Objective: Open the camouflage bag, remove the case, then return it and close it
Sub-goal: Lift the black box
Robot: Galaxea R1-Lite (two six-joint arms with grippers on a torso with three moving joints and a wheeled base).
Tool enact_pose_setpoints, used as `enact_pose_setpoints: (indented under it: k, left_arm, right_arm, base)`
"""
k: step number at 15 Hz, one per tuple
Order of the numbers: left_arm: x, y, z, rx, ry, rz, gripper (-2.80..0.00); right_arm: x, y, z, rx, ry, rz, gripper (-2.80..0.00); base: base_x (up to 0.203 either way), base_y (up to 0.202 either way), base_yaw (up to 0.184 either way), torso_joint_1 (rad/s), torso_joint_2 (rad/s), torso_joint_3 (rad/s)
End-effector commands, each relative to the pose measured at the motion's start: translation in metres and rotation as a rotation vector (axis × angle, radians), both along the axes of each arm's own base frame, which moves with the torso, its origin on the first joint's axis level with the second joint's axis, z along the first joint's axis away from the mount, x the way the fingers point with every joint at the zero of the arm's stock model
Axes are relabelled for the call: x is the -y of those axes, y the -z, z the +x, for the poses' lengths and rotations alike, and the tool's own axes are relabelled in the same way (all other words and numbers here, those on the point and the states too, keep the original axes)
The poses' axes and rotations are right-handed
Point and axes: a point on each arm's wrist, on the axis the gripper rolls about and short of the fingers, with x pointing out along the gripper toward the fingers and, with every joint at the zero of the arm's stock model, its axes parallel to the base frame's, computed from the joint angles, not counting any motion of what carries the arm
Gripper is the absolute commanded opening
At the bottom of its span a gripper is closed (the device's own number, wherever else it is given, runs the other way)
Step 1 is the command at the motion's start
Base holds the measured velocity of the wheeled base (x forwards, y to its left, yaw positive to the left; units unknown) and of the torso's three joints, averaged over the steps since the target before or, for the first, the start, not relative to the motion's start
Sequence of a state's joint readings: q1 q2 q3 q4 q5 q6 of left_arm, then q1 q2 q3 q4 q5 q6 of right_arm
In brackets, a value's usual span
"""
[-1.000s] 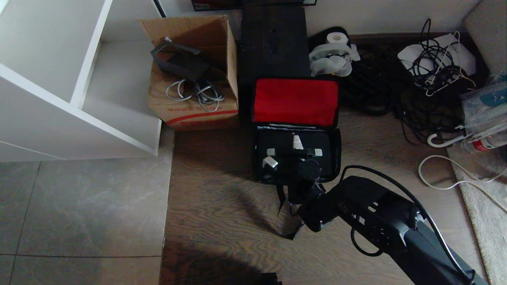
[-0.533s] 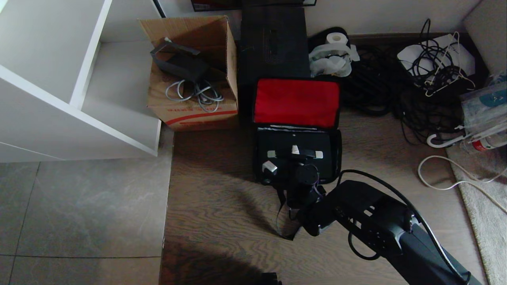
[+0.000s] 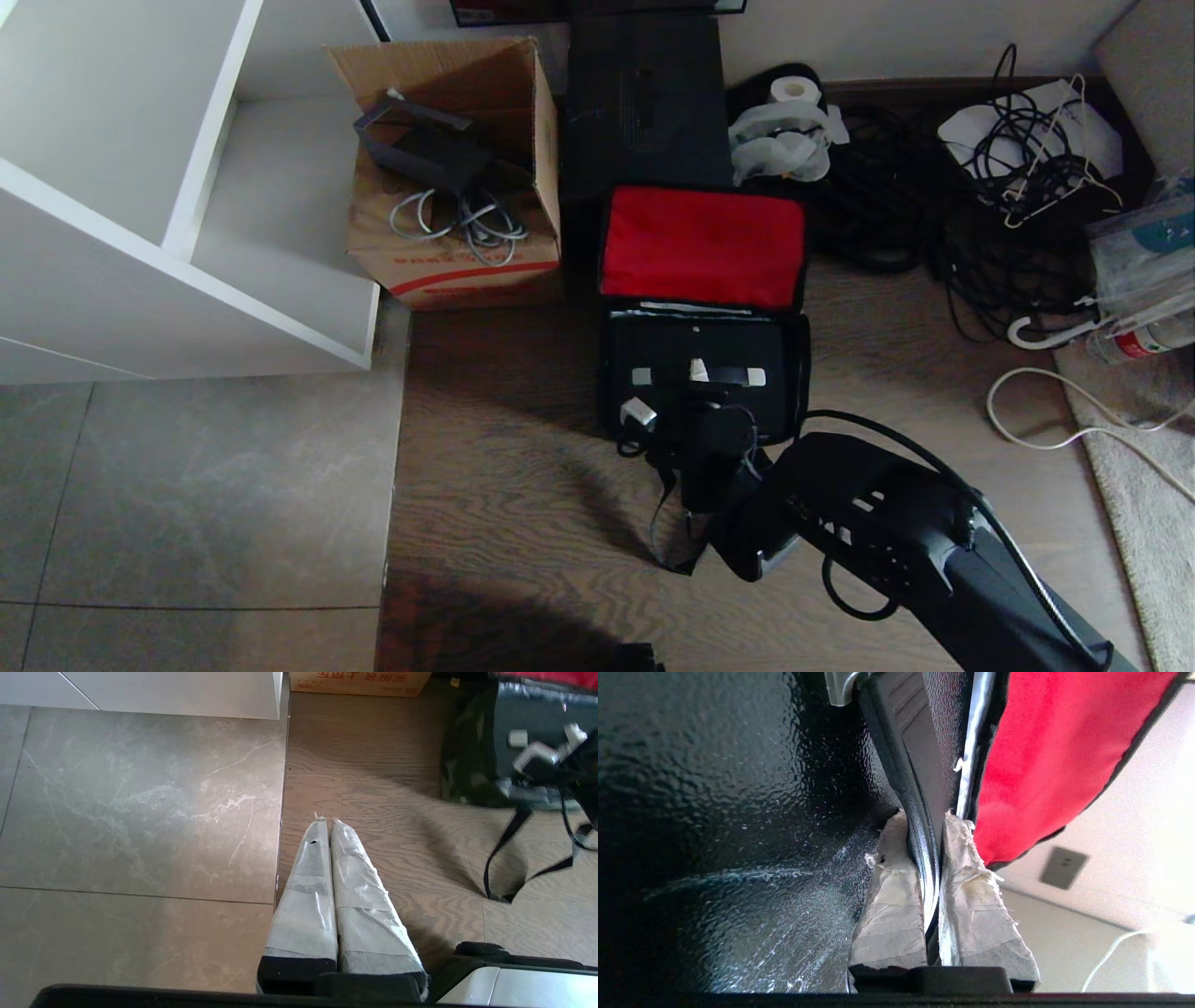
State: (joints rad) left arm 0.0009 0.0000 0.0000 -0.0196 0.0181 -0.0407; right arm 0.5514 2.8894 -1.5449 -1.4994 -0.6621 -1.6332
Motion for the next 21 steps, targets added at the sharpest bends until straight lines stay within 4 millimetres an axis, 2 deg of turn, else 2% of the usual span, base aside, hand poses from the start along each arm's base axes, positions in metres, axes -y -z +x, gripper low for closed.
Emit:
enact_pose_setpoints:
  k: [1, 4, 8, 10, 13, 15, 18, 21]
  left_arm:
    - [0.0, 0.003, 0.001, -0.007, -0.001, -0.001, -2.8]
    - [0.0, 0.003, 0.001, -0.007, -0.001, -0.001, -2.8]
    - [0.0, 0.003, 0.001, -0.007, -0.001, -0.001, -2.8]
    - [0.0, 0.003, 0.001, -0.007, 0.001, -0.001, -2.8]
    - [0.0, 0.003, 0.001, -0.007, 0.0, -0.001, -2.8]
    - [0.0, 0.003, 0.001, -0.007, 0.001, -0.001, -2.8]
    - [0.0, 0.003, 0.001, -0.007, -0.001, -0.001, -2.8]
    - [0.0, 0.003, 0.001, -0.007, -0.001, -0.001, -2.8]
  right_arm:
    - [-0.009, -0.017, -0.015, -0.007, -0.028, 0.009, -2.8]
    - [-0.017, -0.035, -0.021, 0.016, -0.045, 0.029, -2.8]
    - [-0.027, -0.057, -0.017, 0.095, -0.021, 0.109, -2.8]
    - [-0.027, -0.07, -0.019, 0.115, 0.006, 0.135, -2.8]
    - [-0.026, -0.077, -0.021, 0.118, 0.008, 0.129, -2.8]
    - [-0.024, -0.097, -0.023, 0.144, 0.011, 0.145, -2.8]
    - [-0.025, -0.116, -0.027, 0.166, 0.01, 0.138, -2.8]
    - [-0.027, -0.123, -0.034, 0.163, -0.003, 0.134, -2.8]
  base:
    - [0.0, 0.0, 0.0, 0.0, 0.0, 0.0]
    - [0.0, 0.0, 0.0, 0.0, 0.0, 0.0]
    - [0.0, 0.0, 0.0, 0.0, 0.0, 0.0]
    - [0.0, 0.0, 0.0, 0.0, 0.0, 0.0]
    - [0.0, 0.0, 0.0, 0.0, 0.0, 0.0]
    - [0.0, 0.0, 0.0, 0.0, 0.0, 0.0]
    - [0.0, 0.0, 0.0, 0.0, 0.0, 0.0]
    - [0.0, 0.0, 0.0, 0.0, 0.0, 0.0]
